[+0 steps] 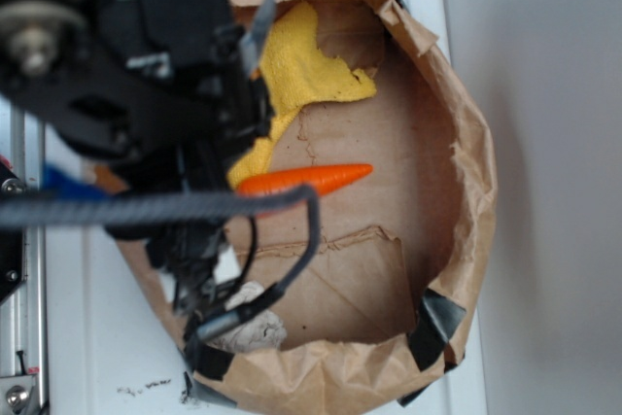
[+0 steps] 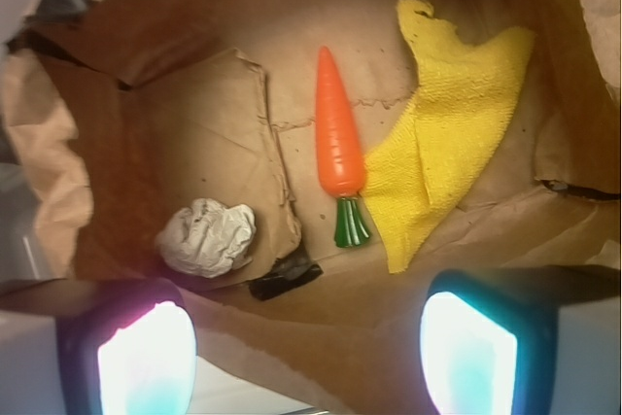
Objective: Grab the yellow cloth.
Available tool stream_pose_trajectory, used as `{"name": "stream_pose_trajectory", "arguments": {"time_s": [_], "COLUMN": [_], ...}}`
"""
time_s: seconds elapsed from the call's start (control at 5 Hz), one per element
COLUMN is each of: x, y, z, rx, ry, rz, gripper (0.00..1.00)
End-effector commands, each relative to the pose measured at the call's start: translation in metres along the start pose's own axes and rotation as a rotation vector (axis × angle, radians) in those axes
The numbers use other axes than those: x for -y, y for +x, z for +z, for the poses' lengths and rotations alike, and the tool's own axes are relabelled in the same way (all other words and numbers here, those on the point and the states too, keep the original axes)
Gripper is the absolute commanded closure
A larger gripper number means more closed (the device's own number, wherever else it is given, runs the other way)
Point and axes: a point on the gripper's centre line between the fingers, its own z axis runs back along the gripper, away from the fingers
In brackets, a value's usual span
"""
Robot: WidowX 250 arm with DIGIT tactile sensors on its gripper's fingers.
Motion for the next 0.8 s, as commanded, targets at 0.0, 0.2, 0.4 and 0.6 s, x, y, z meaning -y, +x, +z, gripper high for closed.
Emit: {"name": "stream_pose_trajectory", "arguments": {"time_s": [0.0, 0.2, 0.4, 0.6], "x": [0.001, 0.001, -0.004, -0.005], "y": [0.003, 0.003, 0.015, 0.020], "z": [0.009, 0.009, -0.021, -0.039], "rx": [0.036, 0.036, 0.090, 0.115], "ry": [-0.007, -0.007, 0.037, 0.067], "rz": [-0.010, -0.010, 0.046, 0.055], "gripper": [0.00, 0.00, 0.00, 0.00]}}
